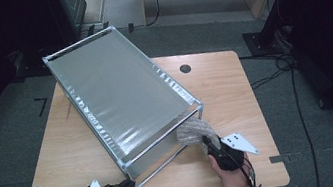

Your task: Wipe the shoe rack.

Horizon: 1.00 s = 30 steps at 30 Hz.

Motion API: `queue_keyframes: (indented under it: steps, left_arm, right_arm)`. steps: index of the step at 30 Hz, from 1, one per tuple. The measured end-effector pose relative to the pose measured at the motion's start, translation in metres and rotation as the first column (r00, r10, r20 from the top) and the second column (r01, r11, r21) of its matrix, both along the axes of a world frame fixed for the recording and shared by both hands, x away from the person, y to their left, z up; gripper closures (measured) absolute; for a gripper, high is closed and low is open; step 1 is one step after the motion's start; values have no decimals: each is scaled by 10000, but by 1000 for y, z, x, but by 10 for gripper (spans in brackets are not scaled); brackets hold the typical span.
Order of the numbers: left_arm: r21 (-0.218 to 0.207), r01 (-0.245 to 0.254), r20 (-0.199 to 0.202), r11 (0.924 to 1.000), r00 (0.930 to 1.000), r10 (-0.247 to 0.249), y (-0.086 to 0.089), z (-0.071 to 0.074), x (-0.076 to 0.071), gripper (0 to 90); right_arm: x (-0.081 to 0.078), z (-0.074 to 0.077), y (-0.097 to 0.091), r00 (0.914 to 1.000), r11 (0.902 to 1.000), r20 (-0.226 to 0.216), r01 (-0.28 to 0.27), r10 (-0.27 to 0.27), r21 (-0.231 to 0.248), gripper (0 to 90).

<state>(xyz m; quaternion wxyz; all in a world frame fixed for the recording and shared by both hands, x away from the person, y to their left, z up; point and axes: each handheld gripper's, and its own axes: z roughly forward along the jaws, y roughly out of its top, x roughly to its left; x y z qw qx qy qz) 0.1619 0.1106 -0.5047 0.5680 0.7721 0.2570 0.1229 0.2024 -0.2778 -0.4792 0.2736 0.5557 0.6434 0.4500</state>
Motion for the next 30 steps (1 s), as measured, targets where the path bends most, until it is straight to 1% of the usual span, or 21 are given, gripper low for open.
queue_keyframes:
  steps: [1,2,3,4,7,9,10,11,14,15,18,19,20,21,22,23,24,25,27,29,30]
  left_arm:
    - [-3,7,-2,10000,10000,-7,0,0,0,813]
    - [-10,16,-3,10000,10000,-16,0,0,0,813]
    - [-13,20,-6,10000,10000,-20,0,0,0,813]
    - [-17,7,-4,10000,10000,-7,0,0,0,813]
    - [1,4,6,10000,10000,-4,0,0,0,813]
    - [-4,20,5,10000,10000,-20,0,0,0,813]
    - [-11,23,-2,10000,10000,-23,-1,0,0,813]
    - [-24,40,-19,10000,10000,-40,-1,0,0,813]
    - [-4,51,18,10000,10000,-51,-2,0,0,813]
    - [-5,48,10,10000,10000,-48,-2,0,0,813]
    - [-50,12,-27,10000,10000,-12,-2,-1,0,812]
    - [-46,10,-45,10000,10000,-10,-1,-1,0,812]
    - [-59,10,-43,10000,10000,-11,-1,-1,0,812]
    - [-49,7,-40,10000,10000,-7,-1,-1,0,812]
    - [-47,5,-44,10000,10000,-5,-1,-1,1,812]
    - [-44,9,-44,10000,10000,-9,-1,-1,1,812]
    - [-32,9,-34,10000,10000,-9,-1,-1,1,812]
    - [-29,11,-37,10000,10000,-11,-1,0,1,812]
    - [-38,4,-32,10000,10000,-5,-1,-1,0,812]
    - [-10,3,-6,10000,10000,-3,-1,0,0,812]
    - [-16,-5,-19,10000,10000,5,-1,-1,0,812]
  right_arm:
    - [2,-4,1,9999,9999,-166,-26,24,-120,695]
    - [4,-9,3,9990,9998,-436,-60,51,-191,695]
    - [6,-14,5,9981,9995,-614,-129,112,-285,696]
    - [7,-16,6,9971,9995,-747,-137,115,-291,696]
    - [8,-21,10,9956,9990,-924,-206,170,-384,696]
    - [8,-24,18,9945,9984,-1007,-325,276,-473,697]
    - [8,-25,23,9940,9976,-1021,-452,397,-517,696]
    - [8,-27,29,9919,9968,-1157,-582,516,-549,696]
    - [7,-33,52,9847,9879,-1287,-1288,1171,-862,695]
    - [6,-35,58,9823,9854,-1317,-1453,1330,-888,694]
    - [-1,-35,82,9701,9705,-1340,-2171,2025,-1048,693]
    - [-5,-34,91,9614,9620,-1386,-2526,2376,-1032,692]
    - [-7,-34,96,9556,9564,-1403,-2741,2590,-1014,692]
    - [-11,-34,104,9466,9488,-1428,-3031,2889,-895,691]
    - [-15,-35,112,9341,9353,-1398,-3424,3286,-890,690]
    - [-19,-35,120,9225,9254,-1453,-3710,3577,-777,689]
    - [-22,-35,125,9143,9172,-1455,-3911,3779,-755,688]
    - [-25,-35,132,8998,9013,-1458,-4253,4113,-825,688]
    - [-29,-34,140,8861,8838,-1418,-4565,4413,-1024,688]
    - [-28,-33,140,8864,8814,-1437,-4569,4400,-1195,687]
    - [-26,-33,137,8877,8855,-1502,-4523,4353,-1065,687]
